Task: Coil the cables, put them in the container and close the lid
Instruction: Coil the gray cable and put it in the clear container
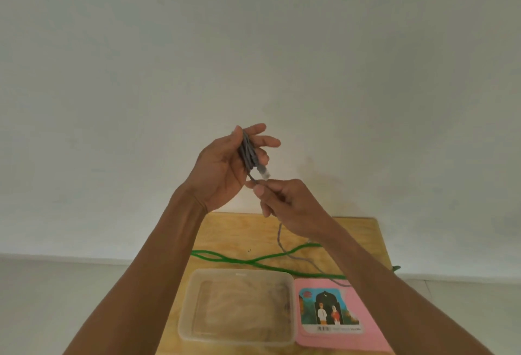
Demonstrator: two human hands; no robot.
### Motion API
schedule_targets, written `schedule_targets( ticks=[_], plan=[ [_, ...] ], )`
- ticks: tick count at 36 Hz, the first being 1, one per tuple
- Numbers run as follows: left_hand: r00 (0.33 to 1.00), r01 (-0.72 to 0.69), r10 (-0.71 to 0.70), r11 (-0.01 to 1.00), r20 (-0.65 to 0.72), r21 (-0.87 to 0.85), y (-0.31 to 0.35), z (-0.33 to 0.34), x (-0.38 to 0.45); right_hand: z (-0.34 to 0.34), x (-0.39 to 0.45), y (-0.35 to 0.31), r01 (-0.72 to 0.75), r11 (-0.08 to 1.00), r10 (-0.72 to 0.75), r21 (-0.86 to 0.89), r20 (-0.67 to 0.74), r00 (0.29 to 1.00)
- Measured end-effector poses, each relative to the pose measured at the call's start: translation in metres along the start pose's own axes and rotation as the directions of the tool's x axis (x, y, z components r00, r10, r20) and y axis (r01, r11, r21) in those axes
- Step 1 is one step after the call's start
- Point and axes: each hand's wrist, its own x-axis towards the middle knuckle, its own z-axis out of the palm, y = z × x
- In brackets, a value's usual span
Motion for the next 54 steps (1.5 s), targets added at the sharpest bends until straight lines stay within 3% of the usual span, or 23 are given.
schedule_targets(
  ticks=[8, 14, 17, 20, 24, 27, 30, 33, 35, 42, 47, 51, 54],
  plan=[
    [0.99, 0.056, -0.012, 0.947, -0.141, 0.316, -0.001, -0.018, 0.001, -0.026, -0.003, -0.031, 0.088, 0.965, -0.093, -0.246, -0.005, 0.996],
    [0.982, 0.177, -0.186, 0.894, -0.017, 0.411, -0.007, -0.01, -0.01, -0.062, 0.028, -0.069, 0.226, 0.892, -0.224, -0.391, 0.053, 0.973],
    [0.967, 0.211, -0.246, 0.914, 0.061, 0.347, -0.01, -0.005, -0.014, -0.07, 0.048, -0.058, 0.185, 0.941, -0.182, -0.282, 0.039, 0.983],
    [0.961, 0.206, -0.245, 0.944, 0.131, 0.257, -0.012, -0.002, -0.017, -0.071, 0.059, -0.036, 0.103, 0.994, -0.103, -0.03, -0.007, 0.995],
    [0.969, 0.177, -0.196, 0.975, 0.15, 0.135, -0.007, 0.004, -0.02, -0.048, 0.054, -0.015, 0.026, 0.969, -0.014, 0.247, -0.053, 0.999],
    [0.973, 0.148, -0.151, 0.988, 0.173, 0.031, -0.003, 0.009, -0.019, -0.021, 0.041, 0.001, -0.034, 0.95, 0.041, 0.312, -0.018, 0.999],
    [0.968, 0.157, -0.134, 0.982, 0.21, -0.101, 0.002, 0.012, -0.015, 0.001, 0.027, 0.011, -0.164, 0.967, 0.174, 0.197, -0.034, 0.984],
    [0.976, 0.149, -0.133, 0.985, 0.175, -0.082, 0.005, 0.009, -0.007, 0.015, 0.012, 0.01, -0.193, 0.963, 0.196, 0.189, 0.001, 0.981],
    [0.986, 0.132, -0.128, 0.991, 0.109, -0.024, 0.005, 0.003, -0.002, 0.017, 0.007, 0.006, -0.153, 0.971, 0.157, 0.183, -0.011, 0.987],
    [0.993, 0.104, -0.09, 0.976, -0.08, 0.19, 0.002, -0.009, 0.008, 0.0, -0.002, -0.007, -0.053, 0.986, 0.047, -0.155, -0.041, 0.998],
    [0.976, 0.209, -0.172, 0.916, -0.136, 0.341, -0.004, -0.013, 0.006, -0.022, 0.002, -0.028, 0.054, 0.948, -0.05, -0.313, 0.019, 0.999],
    [0.962, 0.231, -0.272, 0.837, 0.012, 0.497, -0.009, -0.004, -0.004, -0.044, 0.022, -0.046, 0.156, 0.937, -0.127, -0.313, 0.112, 0.986],
    [0.951, 0.239, -0.304, 0.85, 0.065, 0.47, -0.014, 0.001, -0.007, -0.058, 0.038, -0.053, 0.18, 0.951, -0.148, -0.253, 0.14, 0.979]
  ],
)
